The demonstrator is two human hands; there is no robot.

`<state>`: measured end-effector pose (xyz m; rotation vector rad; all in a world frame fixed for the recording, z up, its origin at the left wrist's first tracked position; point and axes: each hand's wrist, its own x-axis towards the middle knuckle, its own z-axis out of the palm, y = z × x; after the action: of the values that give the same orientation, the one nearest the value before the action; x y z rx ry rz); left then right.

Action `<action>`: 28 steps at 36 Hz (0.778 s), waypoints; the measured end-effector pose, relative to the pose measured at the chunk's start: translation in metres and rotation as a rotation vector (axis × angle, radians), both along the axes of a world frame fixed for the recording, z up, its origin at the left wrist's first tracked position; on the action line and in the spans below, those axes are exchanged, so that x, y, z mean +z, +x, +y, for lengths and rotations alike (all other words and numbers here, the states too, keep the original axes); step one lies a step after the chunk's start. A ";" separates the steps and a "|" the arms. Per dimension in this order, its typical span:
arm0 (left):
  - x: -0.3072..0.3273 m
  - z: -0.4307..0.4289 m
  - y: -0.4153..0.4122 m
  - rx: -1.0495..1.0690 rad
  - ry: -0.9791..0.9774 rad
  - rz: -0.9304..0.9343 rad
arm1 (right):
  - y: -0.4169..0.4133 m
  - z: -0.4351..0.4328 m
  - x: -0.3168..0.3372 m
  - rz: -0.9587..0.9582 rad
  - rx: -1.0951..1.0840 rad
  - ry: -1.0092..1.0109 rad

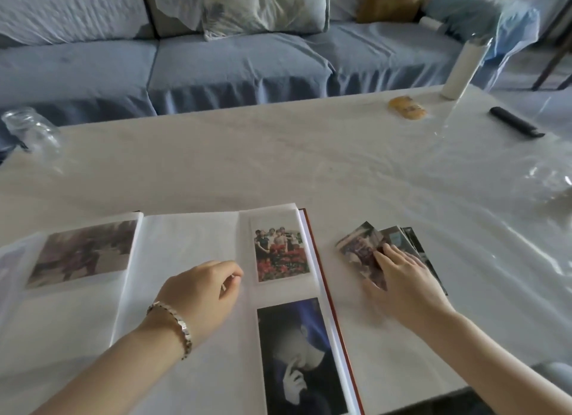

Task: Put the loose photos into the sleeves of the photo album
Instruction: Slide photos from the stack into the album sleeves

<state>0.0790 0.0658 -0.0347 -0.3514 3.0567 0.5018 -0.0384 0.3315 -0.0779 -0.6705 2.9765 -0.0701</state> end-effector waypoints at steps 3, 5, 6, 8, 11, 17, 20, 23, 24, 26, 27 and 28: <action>0.000 -0.002 0.005 0.032 0.051 -0.022 | 0.000 0.003 -0.009 0.176 0.018 -0.154; -0.001 -0.003 0.006 0.065 0.094 -0.024 | -0.001 0.006 -0.007 0.239 0.019 -0.228; -0.002 -0.003 0.006 0.079 0.129 -0.016 | -0.001 0.006 -0.002 0.259 0.015 -0.244; -0.003 0.001 0.006 0.093 0.214 -0.002 | -0.001 0.007 0.004 0.279 0.020 -0.282; -0.002 0.015 0.004 0.084 0.357 0.011 | 0.004 0.004 0.012 0.354 0.050 -0.387; 0.021 0.055 -0.008 0.286 1.194 -0.101 | 0.036 -0.035 0.033 0.349 0.311 -0.541; 0.022 0.058 -0.009 0.420 1.221 -0.024 | 0.054 -0.059 0.036 0.242 0.482 -0.518; 0.015 0.042 -0.005 0.540 1.120 0.106 | 0.066 -0.079 0.043 0.103 0.522 -0.471; 0.012 0.035 -0.004 0.535 1.043 0.111 | 0.067 -0.083 0.045 0.069 0.500 -0.489; 0.009 0.016 0.003 0.464 0.879 0.088 | 0.069 -0.092 0.051 0.024 0.427 -0.586; 0.010 0.009 0.007 0.415 0.805 0.059 | 0.067 -0.095 0.054 0.008 0.370 -0.645; 0.011 0.000 0.012 0.375 0.733 0.034 | 0.065 -0.100 0.057 -0.016 0.325 -0.692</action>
<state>0.0907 0.0662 -0.0240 -0.8601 2.5685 1.5680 0.0267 0.2320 -0.0210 -1.1878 2.7427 -1.0976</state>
